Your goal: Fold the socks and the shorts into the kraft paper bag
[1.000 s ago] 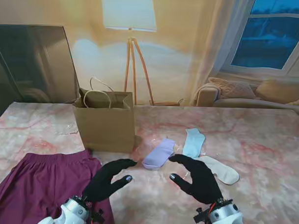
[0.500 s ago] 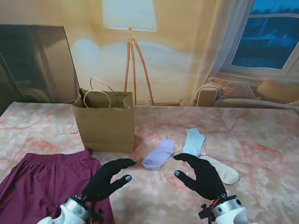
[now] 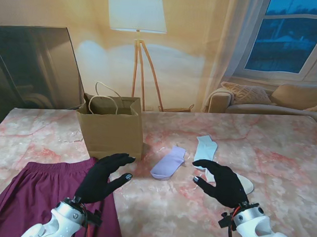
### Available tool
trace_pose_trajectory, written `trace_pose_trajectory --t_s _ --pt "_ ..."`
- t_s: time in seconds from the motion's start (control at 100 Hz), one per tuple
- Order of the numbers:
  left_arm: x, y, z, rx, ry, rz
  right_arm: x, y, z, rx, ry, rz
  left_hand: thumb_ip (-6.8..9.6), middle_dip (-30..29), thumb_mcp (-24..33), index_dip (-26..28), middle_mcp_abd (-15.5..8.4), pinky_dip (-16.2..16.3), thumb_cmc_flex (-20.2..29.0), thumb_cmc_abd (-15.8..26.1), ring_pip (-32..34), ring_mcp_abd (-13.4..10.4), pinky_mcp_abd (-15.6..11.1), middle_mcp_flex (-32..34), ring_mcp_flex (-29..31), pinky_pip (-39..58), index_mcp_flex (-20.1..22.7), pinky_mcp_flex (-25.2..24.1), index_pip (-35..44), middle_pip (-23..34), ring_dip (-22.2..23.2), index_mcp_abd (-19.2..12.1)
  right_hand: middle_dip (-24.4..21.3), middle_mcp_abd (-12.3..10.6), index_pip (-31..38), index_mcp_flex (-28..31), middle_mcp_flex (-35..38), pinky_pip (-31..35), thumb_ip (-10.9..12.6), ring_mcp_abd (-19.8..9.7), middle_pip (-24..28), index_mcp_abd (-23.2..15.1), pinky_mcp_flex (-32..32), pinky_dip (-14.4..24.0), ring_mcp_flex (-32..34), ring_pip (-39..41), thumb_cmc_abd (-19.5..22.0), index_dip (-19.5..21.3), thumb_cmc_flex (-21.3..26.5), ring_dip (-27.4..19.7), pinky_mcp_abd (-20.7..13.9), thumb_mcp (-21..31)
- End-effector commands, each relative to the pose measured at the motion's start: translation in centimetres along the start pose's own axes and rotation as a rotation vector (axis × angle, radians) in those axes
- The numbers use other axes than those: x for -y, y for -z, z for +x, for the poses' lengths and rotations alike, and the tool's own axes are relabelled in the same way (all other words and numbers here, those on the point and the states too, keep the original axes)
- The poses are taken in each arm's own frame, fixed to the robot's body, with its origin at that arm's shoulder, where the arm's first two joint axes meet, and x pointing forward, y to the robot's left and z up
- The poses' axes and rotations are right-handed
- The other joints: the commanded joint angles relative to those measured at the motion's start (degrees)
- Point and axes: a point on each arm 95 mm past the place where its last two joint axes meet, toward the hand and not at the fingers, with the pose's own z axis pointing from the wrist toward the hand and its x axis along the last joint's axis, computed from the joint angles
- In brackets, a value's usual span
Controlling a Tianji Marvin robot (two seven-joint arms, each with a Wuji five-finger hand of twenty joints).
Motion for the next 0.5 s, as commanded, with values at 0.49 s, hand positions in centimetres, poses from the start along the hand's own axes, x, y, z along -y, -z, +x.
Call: trace_pose_trajectory --t_s 0.49 --pt "15.8 -2.5 1.5 0.156 -0.330 0.367 0.4 -1.1 0.2 -0.017 -0.031 -0.016 -12.99 11.71 42.96 18.99 -3.38 9.79 21.24 -27.17 13.41 -0.69 0.91 16.32 16.75 23.91 0.67 14.23 32.00 11.19 12.21 -8.39 0.67 -0.55 1.22 0.42 0.97 1.85 1.80 0.12 0.83 -0.39 0.49 -0.50 0.97 0.44 0.56 -0.43 0.36 0.07 0.11 0.52"
